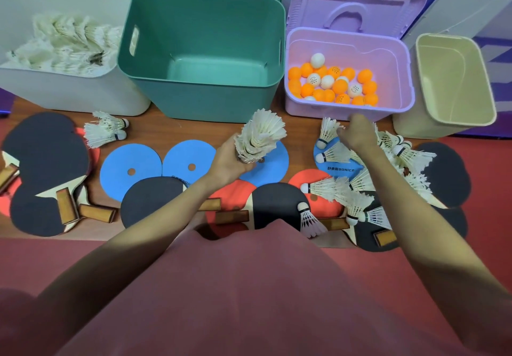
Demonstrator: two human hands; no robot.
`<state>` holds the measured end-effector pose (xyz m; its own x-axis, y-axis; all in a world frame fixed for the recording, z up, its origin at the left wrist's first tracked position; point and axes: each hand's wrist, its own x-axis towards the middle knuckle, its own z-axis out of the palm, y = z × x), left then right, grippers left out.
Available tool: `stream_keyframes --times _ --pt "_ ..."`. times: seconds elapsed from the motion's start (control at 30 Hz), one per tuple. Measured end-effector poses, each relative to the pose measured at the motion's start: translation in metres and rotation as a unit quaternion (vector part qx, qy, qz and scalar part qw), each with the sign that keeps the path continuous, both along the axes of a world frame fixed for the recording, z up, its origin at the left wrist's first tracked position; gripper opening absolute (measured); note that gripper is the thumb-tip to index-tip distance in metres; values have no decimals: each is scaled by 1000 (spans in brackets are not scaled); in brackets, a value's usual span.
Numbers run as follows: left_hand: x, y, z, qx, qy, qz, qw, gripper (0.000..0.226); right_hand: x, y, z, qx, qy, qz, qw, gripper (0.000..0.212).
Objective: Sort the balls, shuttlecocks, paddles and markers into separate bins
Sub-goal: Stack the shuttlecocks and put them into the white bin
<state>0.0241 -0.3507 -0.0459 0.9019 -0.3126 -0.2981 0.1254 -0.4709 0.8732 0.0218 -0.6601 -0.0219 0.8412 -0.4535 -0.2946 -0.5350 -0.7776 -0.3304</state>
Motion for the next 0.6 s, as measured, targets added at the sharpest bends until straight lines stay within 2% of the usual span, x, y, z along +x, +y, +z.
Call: stream_keyframes --times 0.03,0.1,0.13,0.2,0.27,0.37,0.4,0.47,0.53,0.6 --pt "0 1 -1 -3 3 1 1000 48 4 -4 -4 22 15 6 1000 16" --pt "-1 1 -1 -10 7 2 1000 49 8 -7 -9 52 16 23 998 33" --pt "-2 1 -1 -8 6 0 1000 49 9 -6 -10 50 18 29 998 35" --pt "-2 3 -2 2 5 -4 1000 48 8 -2 -11 39 8 20 999 21" --pt "-3 5 -4 9 7 -1 1000 48 8 3 -9 48 -5 19 999 21" --pt "-3 9 -8 29 5 7 1000 51 2 19 11 110 -17 73 991 21" --pt "-4 10 -9 35 4 7 999 50 -1 25 21 143 -38 88 985 18" --pt "-5 10 -9 40 6 6 999 47 -11 39 47 196 -150 102 964 10" --pt "-7 8 -6 38 3 -2 999 47 -25 52 73 230 -297 97 922 8" --pt "-7 4 -4 37 0 -17 999 46 -37 64 93 244 -371 101 890 11"
